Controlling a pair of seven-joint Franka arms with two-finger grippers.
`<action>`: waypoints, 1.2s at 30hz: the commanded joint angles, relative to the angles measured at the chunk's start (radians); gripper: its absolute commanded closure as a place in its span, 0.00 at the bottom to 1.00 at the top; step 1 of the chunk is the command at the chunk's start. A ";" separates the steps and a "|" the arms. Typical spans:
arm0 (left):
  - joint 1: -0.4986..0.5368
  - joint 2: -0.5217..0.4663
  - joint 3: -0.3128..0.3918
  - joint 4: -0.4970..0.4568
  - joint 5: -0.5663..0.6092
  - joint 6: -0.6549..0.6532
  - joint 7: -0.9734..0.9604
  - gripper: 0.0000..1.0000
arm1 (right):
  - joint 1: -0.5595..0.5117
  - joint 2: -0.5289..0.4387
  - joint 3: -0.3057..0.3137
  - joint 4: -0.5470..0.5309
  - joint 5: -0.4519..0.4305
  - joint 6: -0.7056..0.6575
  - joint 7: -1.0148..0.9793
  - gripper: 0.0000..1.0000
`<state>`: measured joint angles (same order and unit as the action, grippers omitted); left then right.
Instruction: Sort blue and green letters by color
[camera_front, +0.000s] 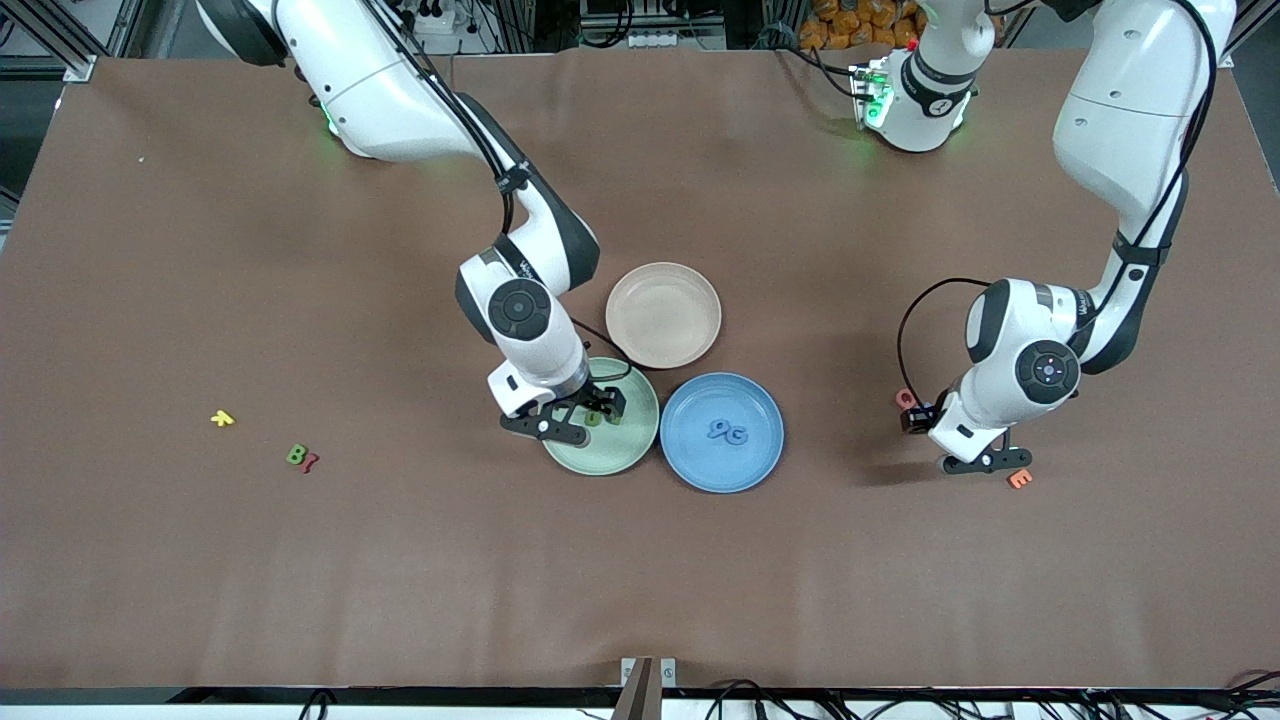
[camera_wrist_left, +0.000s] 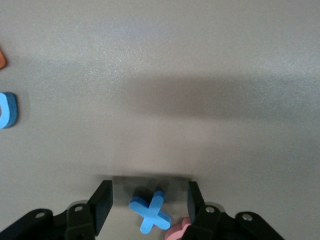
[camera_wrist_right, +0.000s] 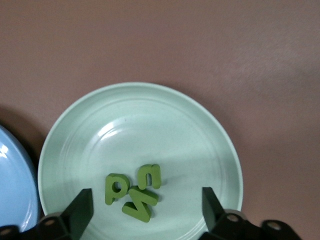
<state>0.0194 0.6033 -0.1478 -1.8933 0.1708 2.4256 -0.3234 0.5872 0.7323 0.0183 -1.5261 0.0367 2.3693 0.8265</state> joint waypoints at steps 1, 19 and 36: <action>0.008 -0.033 -0.004 -0.043 0.018 0.017 -0.011 0.32 | -0.047 -0.080 0.008 -0.026 -0.014 -0.088 -0.006 0.00; 0.007 -0.034 -0.004 -0.063 0.018 0.021 -0.026 0.32 | -0.351 -0.332 0.006 -0.331 -0.015 -0.145 -0.924 0.00; 0.007 -0.040 -0.004 -0.084 0.018 0.038 -0.028 0.35 | -0.589 -0.375 0.005 -0.468 -0.015 -0.027 -1.605 0.00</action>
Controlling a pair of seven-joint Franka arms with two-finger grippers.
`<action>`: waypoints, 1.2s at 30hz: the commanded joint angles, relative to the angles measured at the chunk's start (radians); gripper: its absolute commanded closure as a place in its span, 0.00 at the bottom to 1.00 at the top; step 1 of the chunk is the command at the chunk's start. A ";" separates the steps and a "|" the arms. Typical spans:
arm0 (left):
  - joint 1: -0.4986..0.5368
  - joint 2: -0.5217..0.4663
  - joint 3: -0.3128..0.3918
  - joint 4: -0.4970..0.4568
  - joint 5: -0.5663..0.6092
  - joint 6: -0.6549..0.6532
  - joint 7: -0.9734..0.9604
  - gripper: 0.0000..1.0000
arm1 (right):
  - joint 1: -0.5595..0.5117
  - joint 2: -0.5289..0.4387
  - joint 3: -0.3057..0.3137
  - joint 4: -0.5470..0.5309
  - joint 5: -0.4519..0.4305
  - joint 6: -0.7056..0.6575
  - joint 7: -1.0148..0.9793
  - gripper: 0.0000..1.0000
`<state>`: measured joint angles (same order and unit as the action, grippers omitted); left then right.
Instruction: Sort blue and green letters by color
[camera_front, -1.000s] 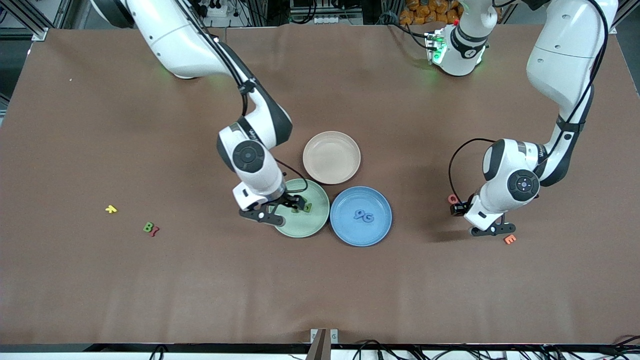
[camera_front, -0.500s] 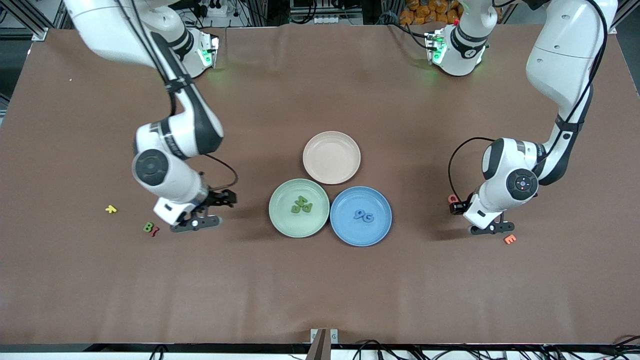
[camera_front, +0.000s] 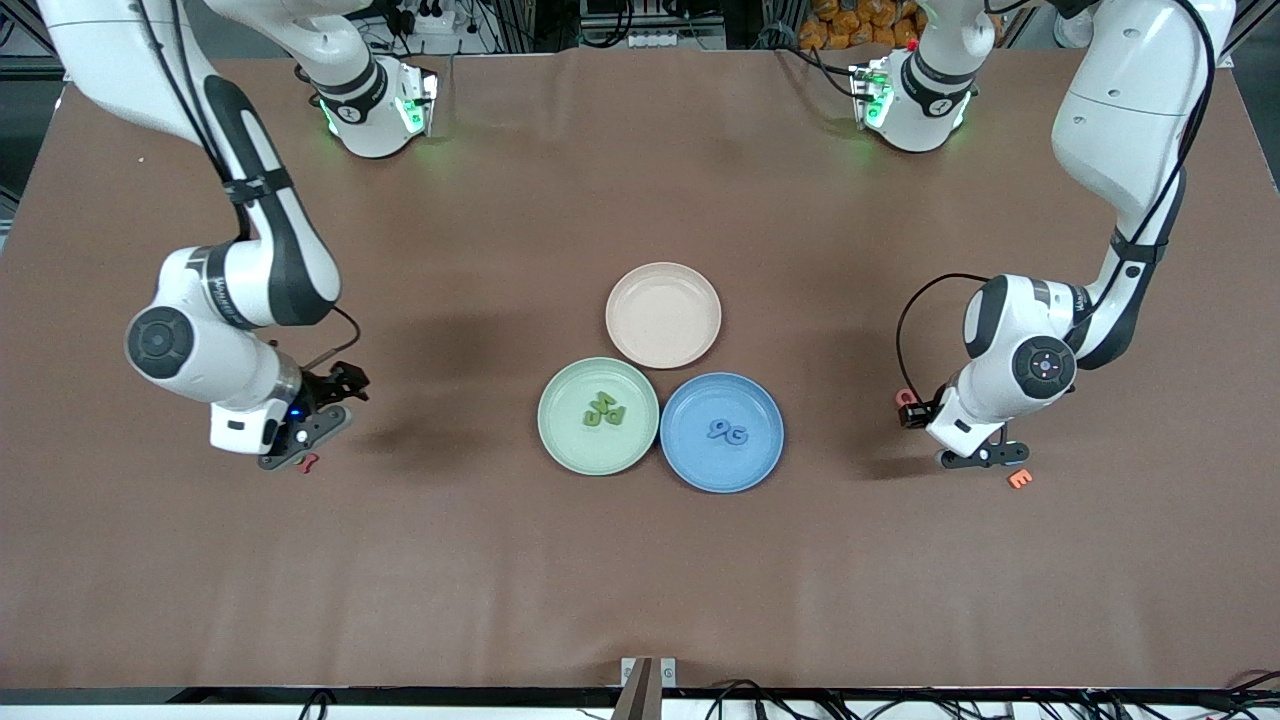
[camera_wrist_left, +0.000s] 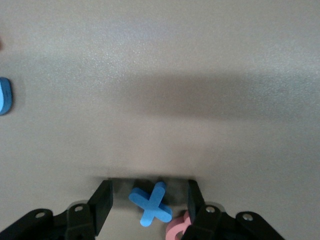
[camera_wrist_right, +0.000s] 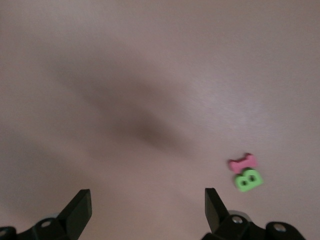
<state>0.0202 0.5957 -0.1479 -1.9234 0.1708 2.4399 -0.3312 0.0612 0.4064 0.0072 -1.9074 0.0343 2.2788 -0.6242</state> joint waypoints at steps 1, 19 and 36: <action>0.006 -0.033 -0.004 -0.054 0.018 0.024 -0.020 0.35 | -0.073 -0.049 0.014 -0.096 -0.013 0.076 -0.184 0.00; 0.006 -0.040 -0.002 -0.057 0.016 0.024 -0.020 0.42 | -0.118 0.052 -0.039 -0.099 -0.007 0.188 -0.538 0.11; 0.003 -0.040 -0.002 -0.068 0.016 0.034 -0.040 0.48 | -0.116 0.147 -0.058 0.014 0.001 0.199 -0.608 0.15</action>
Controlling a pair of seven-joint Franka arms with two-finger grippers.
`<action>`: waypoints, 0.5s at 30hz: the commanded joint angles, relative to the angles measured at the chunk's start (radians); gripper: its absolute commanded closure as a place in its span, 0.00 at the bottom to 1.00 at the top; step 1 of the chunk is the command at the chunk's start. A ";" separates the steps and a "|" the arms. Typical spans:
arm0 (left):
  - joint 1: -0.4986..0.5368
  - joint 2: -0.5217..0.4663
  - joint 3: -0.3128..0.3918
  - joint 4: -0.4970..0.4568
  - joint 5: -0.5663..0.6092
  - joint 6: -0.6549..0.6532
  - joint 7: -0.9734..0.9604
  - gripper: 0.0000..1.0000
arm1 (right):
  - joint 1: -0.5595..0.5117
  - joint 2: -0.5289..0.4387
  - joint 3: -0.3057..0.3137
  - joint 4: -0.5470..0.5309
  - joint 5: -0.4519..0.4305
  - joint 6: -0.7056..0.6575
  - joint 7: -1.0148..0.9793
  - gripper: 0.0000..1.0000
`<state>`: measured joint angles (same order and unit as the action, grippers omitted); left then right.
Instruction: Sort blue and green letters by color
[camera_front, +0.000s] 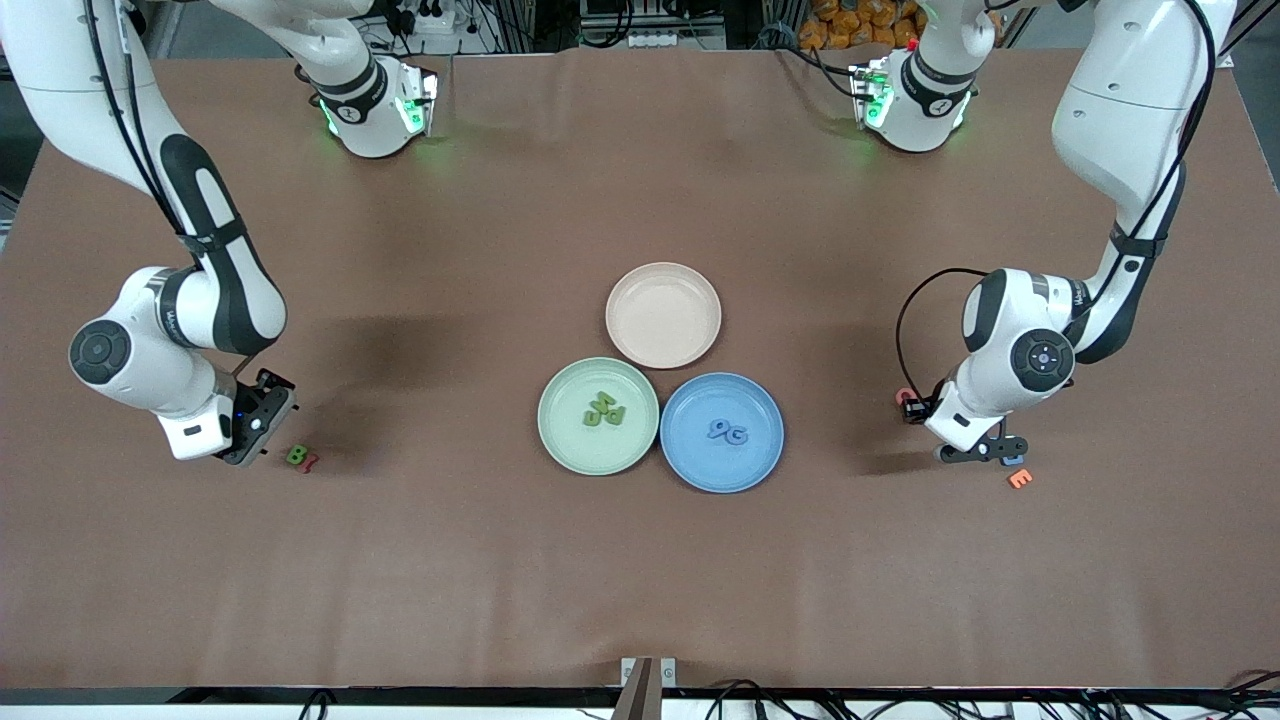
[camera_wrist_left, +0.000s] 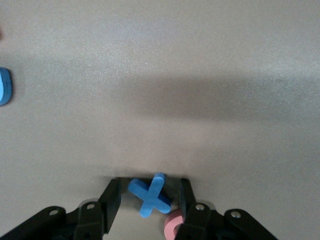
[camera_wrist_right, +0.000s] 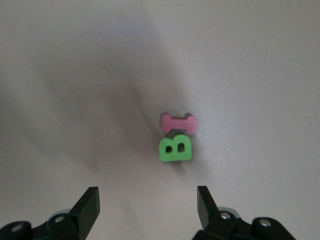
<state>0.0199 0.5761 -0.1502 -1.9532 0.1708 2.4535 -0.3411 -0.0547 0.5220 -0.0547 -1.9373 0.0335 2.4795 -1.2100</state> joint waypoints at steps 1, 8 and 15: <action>0.003 -0.021 0.000 -0.038 0.016 0.021 -0.030 0.49 | -0.001 0.038 0.004 0.044 0.002 -0.002 -0.022 0.15; 0.003 -0.019 0.000 -0.038 0.015 0.025 -0.032 0.53 | 0.001 0.064 0.003 0.058 0.011 0.013 -0.022 0.16; 0.003 -0.018 0.000 -0.038 0.015 0.027 -0.032 0.57 | 0.006 0.081 0.003 0.077 0.017 0.013 -0.020 0.16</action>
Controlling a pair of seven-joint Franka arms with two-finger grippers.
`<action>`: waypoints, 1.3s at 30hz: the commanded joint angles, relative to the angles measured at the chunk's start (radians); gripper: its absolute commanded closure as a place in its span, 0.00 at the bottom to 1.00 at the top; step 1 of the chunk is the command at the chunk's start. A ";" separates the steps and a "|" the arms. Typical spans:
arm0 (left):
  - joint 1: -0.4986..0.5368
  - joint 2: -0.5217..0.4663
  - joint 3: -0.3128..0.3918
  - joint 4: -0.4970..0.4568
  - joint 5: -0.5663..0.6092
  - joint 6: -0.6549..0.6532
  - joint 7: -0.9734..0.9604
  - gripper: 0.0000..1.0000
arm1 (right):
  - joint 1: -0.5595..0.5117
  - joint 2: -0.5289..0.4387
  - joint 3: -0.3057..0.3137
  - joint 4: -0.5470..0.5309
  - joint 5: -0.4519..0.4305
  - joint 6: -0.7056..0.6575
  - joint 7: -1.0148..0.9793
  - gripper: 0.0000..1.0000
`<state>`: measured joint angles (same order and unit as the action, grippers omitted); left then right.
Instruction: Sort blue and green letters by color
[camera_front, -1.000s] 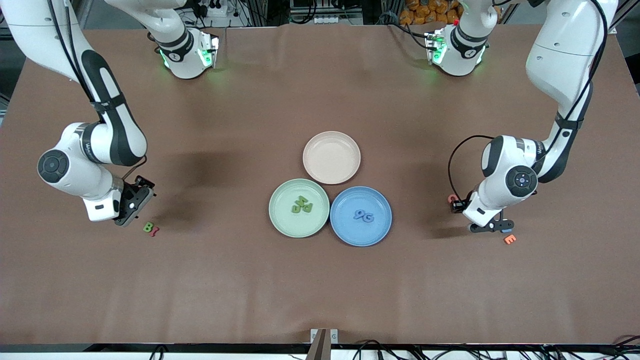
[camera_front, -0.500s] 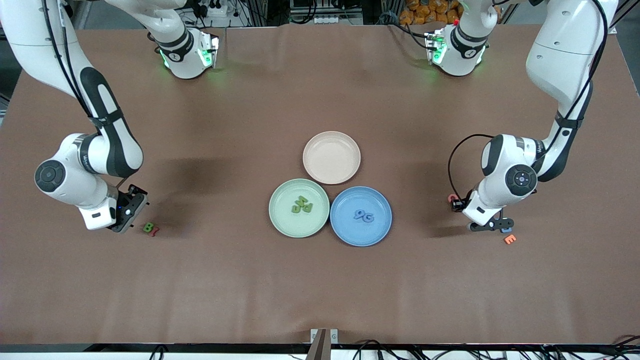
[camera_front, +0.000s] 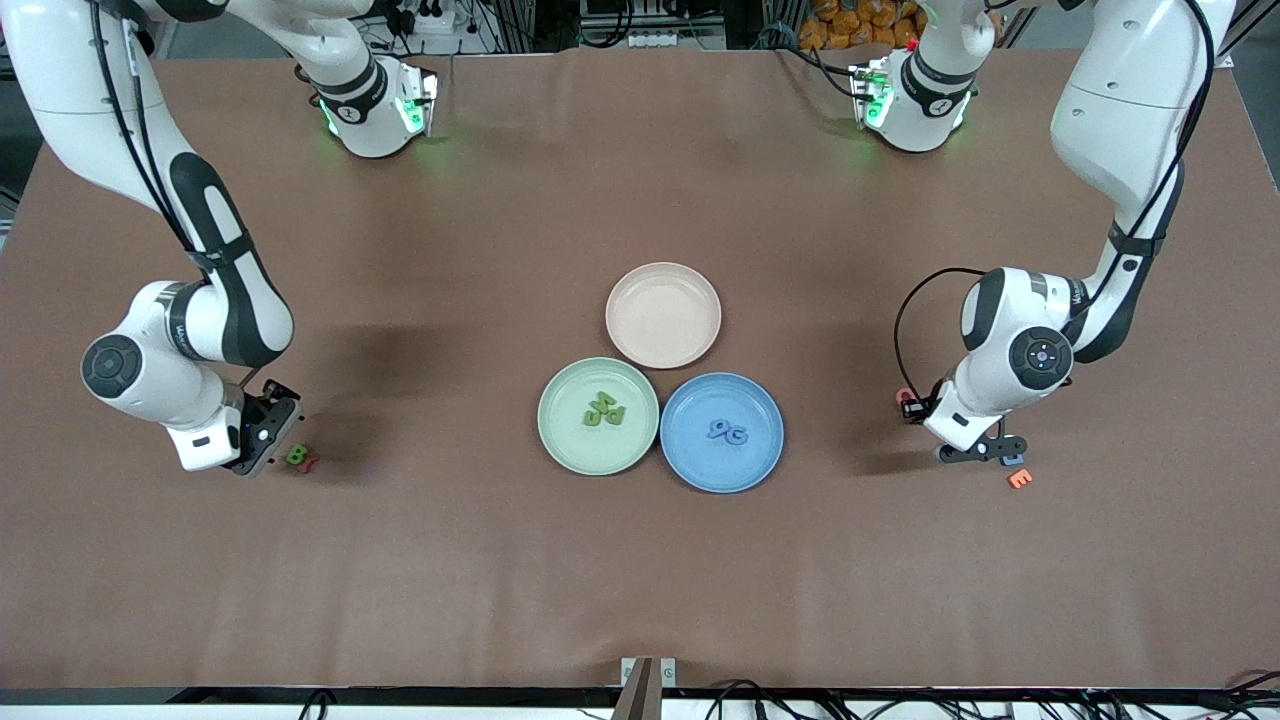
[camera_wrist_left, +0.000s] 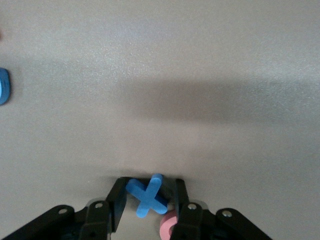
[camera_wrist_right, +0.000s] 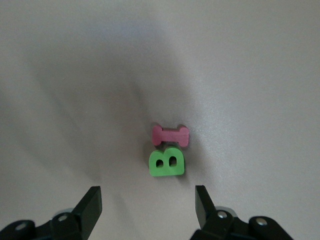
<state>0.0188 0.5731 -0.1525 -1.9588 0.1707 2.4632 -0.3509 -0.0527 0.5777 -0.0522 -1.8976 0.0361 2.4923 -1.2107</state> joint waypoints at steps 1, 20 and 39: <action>0.004 -0.016 0.002 -0.032 0.015 0.017 -0.022 0.57 | 0.008 0.027 0.000 0.041 0.014 0.000 -0.020 0.16; 0.004 -0.012 0.005 -0.023 0.019 0.017 -0.017 0.73 | 0.024 0.079 -0.021 0.092 0.027 0.002 -0.017 0.20; 0.006 -0.035 0.025 0.000 0.023 0.011 0.035 0.81 | 0.034 0.094 -0.021 0.098 0.064 0.000 -0.020 0.27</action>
<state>0.0204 0.5688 -0.1344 -1.9581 0.1708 2.4716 -0.3366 -0.0307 0.6574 -0.0619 -1.8203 0.0773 2.4956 -1.2107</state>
